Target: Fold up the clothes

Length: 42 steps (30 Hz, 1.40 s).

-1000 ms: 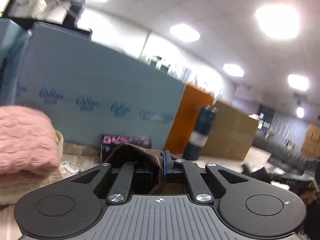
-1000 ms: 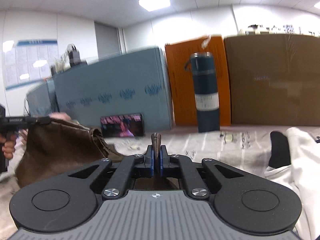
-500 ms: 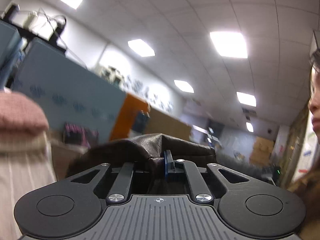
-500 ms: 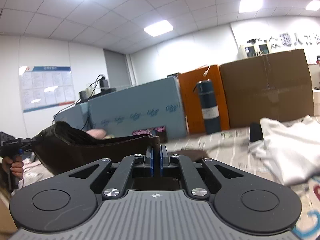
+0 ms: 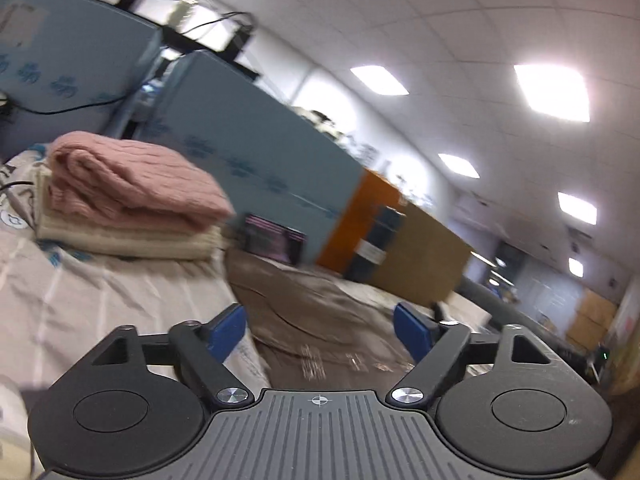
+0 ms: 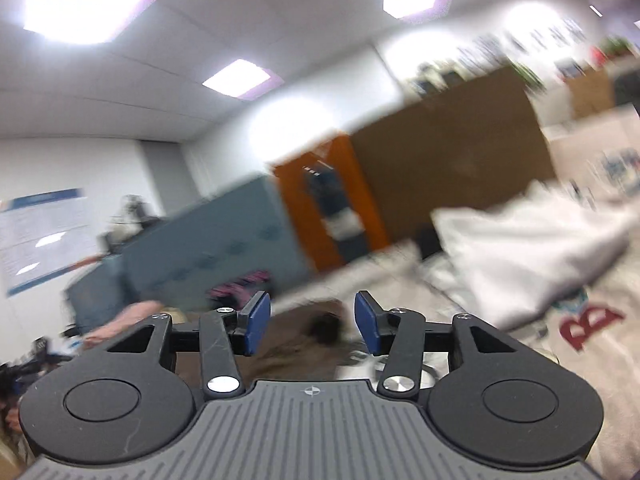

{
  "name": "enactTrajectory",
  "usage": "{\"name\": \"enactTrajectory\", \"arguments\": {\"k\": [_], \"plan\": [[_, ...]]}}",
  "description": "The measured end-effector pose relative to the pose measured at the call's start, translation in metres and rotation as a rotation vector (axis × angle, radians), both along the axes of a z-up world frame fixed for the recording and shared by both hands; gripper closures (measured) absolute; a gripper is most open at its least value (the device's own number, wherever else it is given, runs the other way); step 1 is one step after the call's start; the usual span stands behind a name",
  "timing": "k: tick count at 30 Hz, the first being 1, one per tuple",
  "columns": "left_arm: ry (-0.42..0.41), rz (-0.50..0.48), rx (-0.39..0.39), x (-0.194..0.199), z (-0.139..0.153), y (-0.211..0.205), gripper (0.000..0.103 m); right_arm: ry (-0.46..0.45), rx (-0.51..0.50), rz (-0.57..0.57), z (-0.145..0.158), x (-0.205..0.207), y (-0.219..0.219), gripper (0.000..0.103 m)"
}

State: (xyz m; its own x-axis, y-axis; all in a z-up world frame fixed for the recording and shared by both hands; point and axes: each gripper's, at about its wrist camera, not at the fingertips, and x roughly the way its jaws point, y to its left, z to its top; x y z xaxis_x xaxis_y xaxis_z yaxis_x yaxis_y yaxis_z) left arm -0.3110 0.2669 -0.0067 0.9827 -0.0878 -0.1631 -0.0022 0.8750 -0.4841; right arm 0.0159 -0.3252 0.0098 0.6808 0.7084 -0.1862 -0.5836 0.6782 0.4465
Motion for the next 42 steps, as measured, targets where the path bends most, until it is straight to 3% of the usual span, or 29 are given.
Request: {"name": "enactTrajectory", "arguments": {"k": [2,4,8,13,15,18,22,24,25,26,28,33,42], "plan": [[0.080,0.023,0.011,0.036,0.003,0.007,0.018,0.061,0.001,-0.025,-0.006,0.025,0.007,0.055],[0.173,0.040,0.074,0.077,0.009,0.010,0.018,0.121,-0.023,0.002,-0.010,0.055,0.029,0.051],[0.261,0.017,0.171,0.149,0.013,0.016,0.018,0.223,-0.047,0.061,-0.015,0.105,0.068,0.045],[0.393,0.014,0.398,0.217,0.008,0.007,0.018,0.321,-0.104,0.090,-0.025,0.141,0.104,0.045],[0.440,-0.024,0.392,0.235,0.000,0.008,0.018,0.340,-0.124,0.109,-0.029,0.146,0.112,0.045],[0.486,-0.055,0.345,0.253,-0.012,0.013,0.018,0.362,-0.124,0.120,-0.032,0.149,0.119,0.053],[0.448,-0.045,0.239,0.260,-0.019,0.021,0.020,0.394,-0.123,0.116,-0.034,0.155,0.132,0.069],[0.439,-0.028,0.256,0.264,-0.020,0.017,0.034,0.377,-0.136,0.113,-0.032,0.154,0.139,0.079],[0.447,-0.013,0.325,0.265,-0.020,0.010,0.064,0.353,-0.151,0.107,-0.030,0.151,0.143,0.081],[0.451,0.015,0.398,0.264,-0.018,0.003,0.084,0.308,-0.181,0.101,-0.027,0.146,0.148,0.082],[0.432,0.055,0.465,0.257,-0.014,-0.006,0.098,0.196,-0.250,0.092,-0.019,0.133,0.157,0.083],[0.329,0.127,0.558,0.241,0.002,-0.029,0.101,-0.067,-0.353,0.077,0.008,0.116,0.166,0.085],[0.312,0.138,0.511,0.273,0.010,-0.026,0.101,-0.095,-0.409,-0.008,0.019,0.151,0.167,0.086]]}}
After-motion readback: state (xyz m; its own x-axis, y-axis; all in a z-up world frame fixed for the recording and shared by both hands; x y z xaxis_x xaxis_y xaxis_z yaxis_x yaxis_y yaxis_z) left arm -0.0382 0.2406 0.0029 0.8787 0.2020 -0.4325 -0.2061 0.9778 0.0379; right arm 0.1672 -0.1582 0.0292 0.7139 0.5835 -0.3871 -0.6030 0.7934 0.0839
